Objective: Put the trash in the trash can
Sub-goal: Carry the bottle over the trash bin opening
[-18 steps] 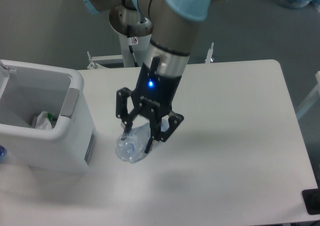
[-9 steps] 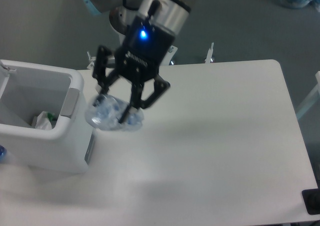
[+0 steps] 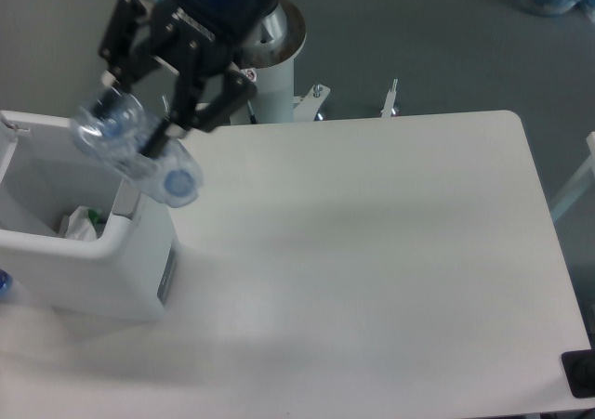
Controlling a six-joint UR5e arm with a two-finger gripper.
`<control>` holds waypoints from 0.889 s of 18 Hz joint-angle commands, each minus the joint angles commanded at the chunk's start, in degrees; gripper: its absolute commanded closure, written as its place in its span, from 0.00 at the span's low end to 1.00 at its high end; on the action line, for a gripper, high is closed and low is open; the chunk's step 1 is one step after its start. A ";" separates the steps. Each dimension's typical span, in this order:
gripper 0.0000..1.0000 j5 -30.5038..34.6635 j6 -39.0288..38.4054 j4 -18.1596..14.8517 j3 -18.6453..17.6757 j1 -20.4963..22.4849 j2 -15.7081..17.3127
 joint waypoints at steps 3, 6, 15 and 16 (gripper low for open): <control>0.40 -0.36 0.26 0.09 -0.97 -2.02 -0.35; 0.39 -0.36 0.53 1.31 -2.98 -3.69 -0.44; 0.38 -0.45 0.70 6.68 -10.02 -6.86 0.09; 0.38 -0.36 0.70 6.68 -10.20 -7.21 0.09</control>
